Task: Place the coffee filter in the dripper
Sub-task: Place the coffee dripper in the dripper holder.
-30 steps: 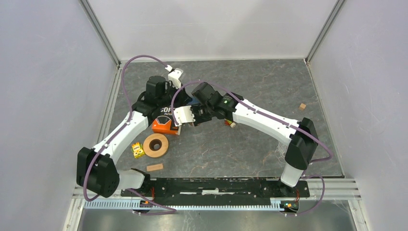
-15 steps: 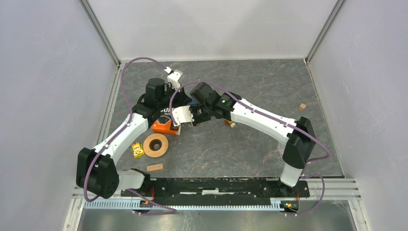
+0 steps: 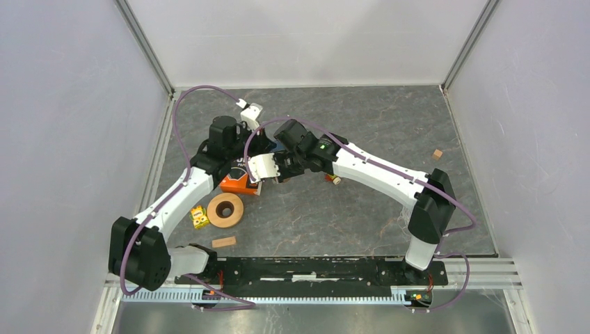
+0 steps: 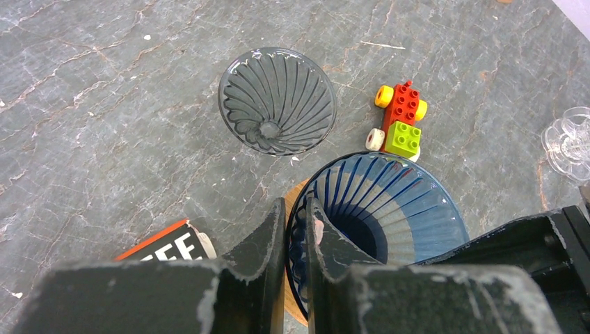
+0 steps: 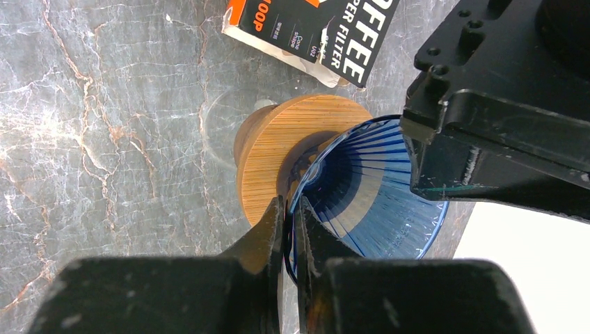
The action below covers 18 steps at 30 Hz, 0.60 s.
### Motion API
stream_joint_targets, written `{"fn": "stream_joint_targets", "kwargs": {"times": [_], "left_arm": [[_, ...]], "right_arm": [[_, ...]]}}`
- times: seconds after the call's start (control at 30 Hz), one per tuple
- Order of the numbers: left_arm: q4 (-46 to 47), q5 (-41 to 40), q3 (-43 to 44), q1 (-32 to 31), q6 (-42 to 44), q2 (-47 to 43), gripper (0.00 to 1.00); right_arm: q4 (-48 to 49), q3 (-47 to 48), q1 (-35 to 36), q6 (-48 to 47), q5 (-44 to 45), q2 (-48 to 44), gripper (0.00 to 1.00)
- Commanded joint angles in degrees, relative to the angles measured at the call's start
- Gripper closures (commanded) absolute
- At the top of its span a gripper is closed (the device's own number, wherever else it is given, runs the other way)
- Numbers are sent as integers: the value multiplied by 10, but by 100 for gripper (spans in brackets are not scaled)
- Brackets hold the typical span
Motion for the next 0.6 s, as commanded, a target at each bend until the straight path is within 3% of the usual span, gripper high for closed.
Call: {"fn": "stream_joint_targets", "kwargs": {"times": [0.0, 0.43, 0.57], "left_arm": [[-121, -26, -2, 1, 31, 13, 98], [-126, -29, 34, 1, 30, 12, 98], [-120, -26, 36, 1, 33, 3, 88]], "right_arm": [[-18, -18, 2, 34, 10, 25, 90], [-21, 20, -3, 54, 19, -24, 51], [-25, 19, -4, 59, 0, -49, 43]]}}
